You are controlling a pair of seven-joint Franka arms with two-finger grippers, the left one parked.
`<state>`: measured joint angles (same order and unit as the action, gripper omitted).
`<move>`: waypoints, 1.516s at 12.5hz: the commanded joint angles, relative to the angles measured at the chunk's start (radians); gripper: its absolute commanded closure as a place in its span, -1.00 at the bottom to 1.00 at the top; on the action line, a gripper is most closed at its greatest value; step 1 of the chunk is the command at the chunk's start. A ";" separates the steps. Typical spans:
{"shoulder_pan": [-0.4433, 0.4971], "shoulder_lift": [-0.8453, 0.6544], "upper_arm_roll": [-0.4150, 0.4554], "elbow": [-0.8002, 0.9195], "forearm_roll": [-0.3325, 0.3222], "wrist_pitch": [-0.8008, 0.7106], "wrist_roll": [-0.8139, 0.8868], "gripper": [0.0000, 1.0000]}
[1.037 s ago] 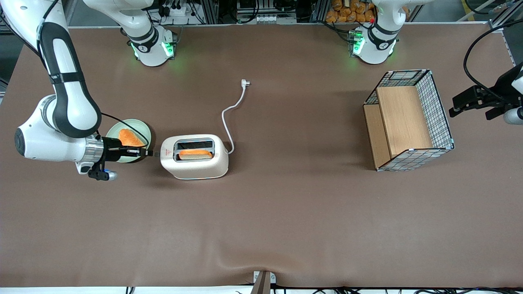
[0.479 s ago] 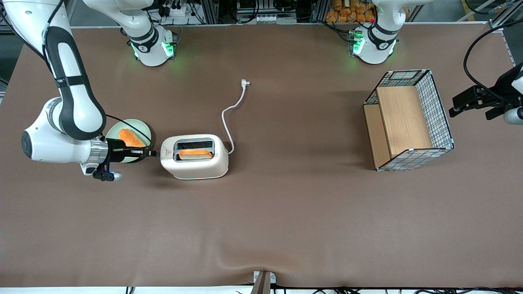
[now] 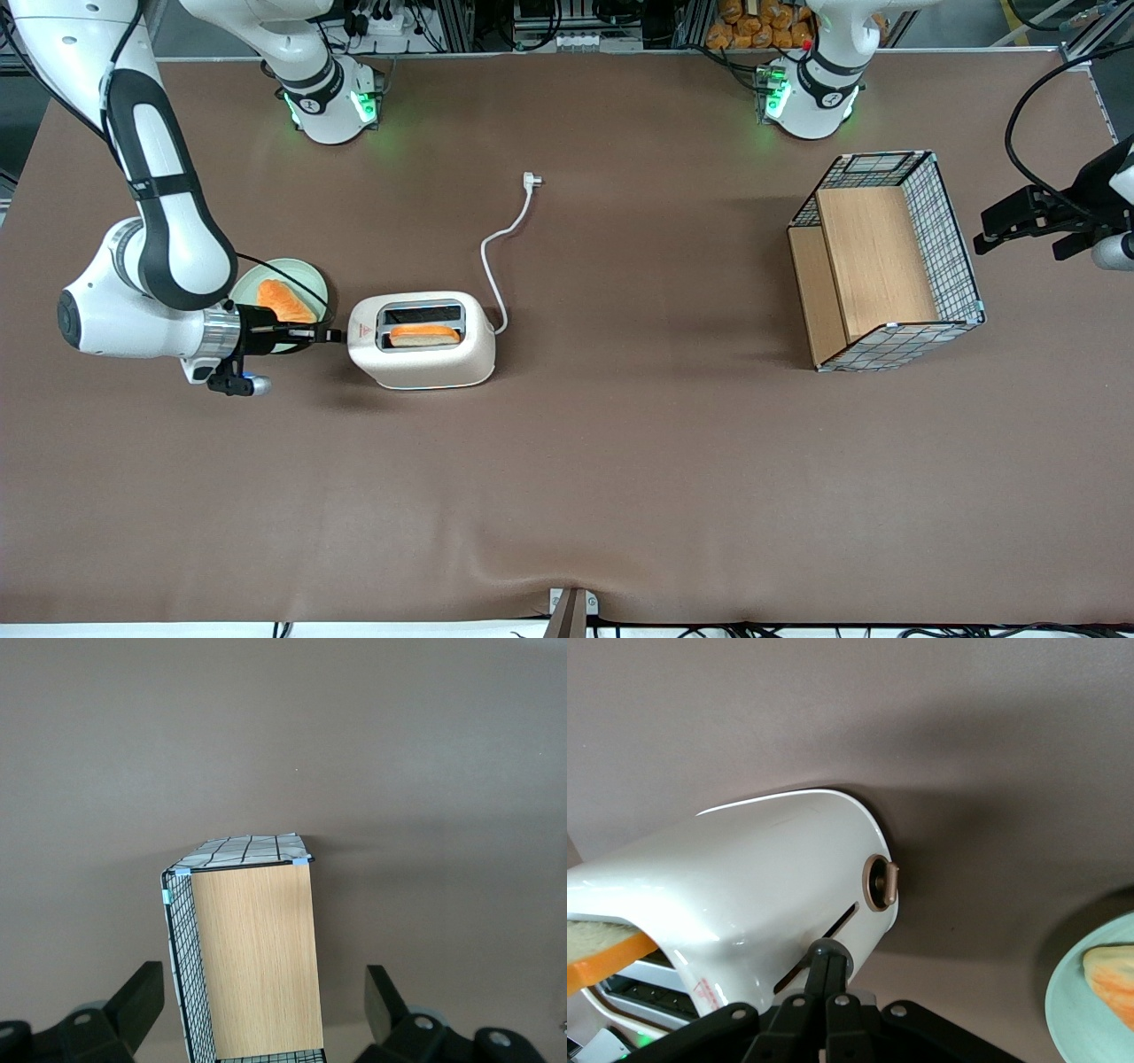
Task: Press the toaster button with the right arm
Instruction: 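Press the toaster lever down with the closed right gripper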
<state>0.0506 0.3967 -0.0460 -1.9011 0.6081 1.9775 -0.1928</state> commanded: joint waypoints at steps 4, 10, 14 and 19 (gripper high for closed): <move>0.009 0.040 0.002 0.007 0.028 0.038 -0.054 1.00; 0.002 0.074 0.002 -0.004 0.082 0.060 -0.143 1.00; 0.008 0.083 0.002 -0.006 0.084 0.081 -0.146 1.00; 0.006 0.103 0.002 -0.018 0.085 0.109 -0.185 1.00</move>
<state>0.0505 0.4666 -0.0495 -1.9091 0.6580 2.0362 -0.3315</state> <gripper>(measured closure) 0.991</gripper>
